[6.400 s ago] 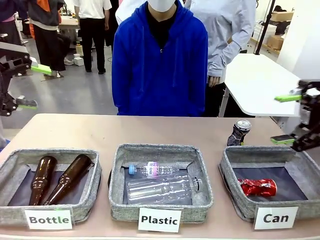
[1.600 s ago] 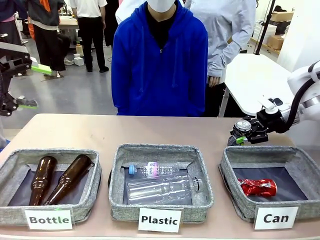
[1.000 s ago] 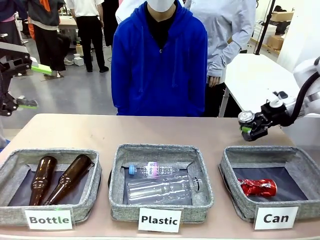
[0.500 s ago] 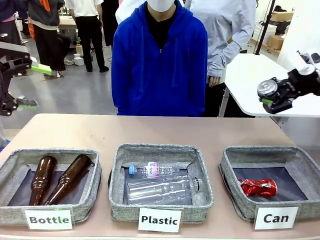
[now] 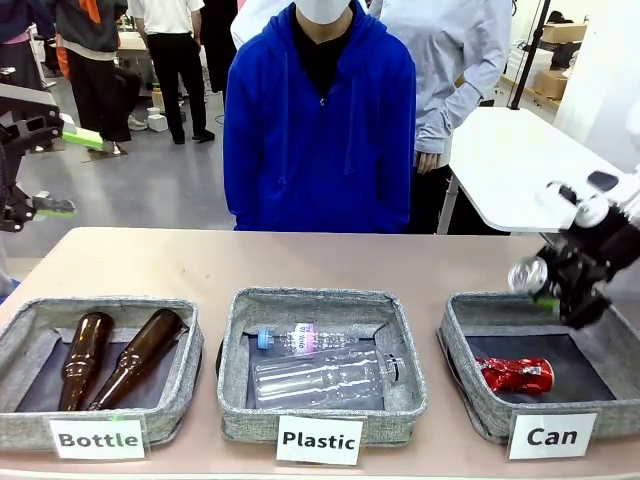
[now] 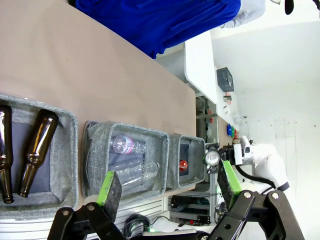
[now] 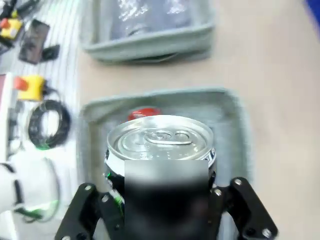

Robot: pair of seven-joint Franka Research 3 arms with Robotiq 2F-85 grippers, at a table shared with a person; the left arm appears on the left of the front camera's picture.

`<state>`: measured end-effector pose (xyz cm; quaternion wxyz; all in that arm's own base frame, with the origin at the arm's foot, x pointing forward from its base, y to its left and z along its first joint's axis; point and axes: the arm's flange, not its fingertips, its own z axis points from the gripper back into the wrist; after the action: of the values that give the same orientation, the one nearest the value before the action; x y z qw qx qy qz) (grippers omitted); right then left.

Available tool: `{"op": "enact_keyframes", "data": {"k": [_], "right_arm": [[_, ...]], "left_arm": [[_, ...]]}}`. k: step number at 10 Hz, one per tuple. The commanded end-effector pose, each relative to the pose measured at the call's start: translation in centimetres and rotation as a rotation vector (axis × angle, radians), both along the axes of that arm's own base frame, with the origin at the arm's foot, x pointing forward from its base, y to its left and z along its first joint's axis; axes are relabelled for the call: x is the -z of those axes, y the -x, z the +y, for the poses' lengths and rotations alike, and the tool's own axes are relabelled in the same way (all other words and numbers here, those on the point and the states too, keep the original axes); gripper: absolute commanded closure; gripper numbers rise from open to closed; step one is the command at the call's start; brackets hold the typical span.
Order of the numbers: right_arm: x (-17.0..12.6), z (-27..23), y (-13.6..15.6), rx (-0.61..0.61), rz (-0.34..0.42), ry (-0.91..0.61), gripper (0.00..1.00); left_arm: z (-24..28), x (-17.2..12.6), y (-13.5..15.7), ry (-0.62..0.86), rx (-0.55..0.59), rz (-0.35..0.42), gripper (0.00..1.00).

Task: Sort the can waste into the basket.
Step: Pick up the can waste from the table and place it in the right Fabric basket.

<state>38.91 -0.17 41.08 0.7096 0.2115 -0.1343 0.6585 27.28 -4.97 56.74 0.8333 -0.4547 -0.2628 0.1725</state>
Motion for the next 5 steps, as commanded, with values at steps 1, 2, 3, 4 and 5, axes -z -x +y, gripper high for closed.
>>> {"op": "enact_keyframes", "data": {"k": [1,2,3,4,5], "right_arm": [[-0.49,0.72,0.76,-0.010,0.111,0.012,1.00],[-0.17,0.93,1.11,-0.009,0.116,0.019,1.00],[-0.10,0.92,1.37,-0.015,0.123,0.021,1.00],[-0.07,0.78,1.36,-0.011,0.127,0.030,1.00],[-0.18,0.68,1.26,-0.001,0.131,0.037,1.00]], "left_arm": [[0.26,0.15,0.43,-0.004,-0.011,0.021,0.00],[0.26,0.15,0.43,-0.004,-0.011,0.021,0.00],[0.26,0.15,0.43,-0.004,-0.011,0.021,0.00],[0.26,0.15,0.43,-0.004,-0.011,0.021,0.00],[0.26,0.15,0.43,-0.004,-0.011,0.021,0.00]]}}
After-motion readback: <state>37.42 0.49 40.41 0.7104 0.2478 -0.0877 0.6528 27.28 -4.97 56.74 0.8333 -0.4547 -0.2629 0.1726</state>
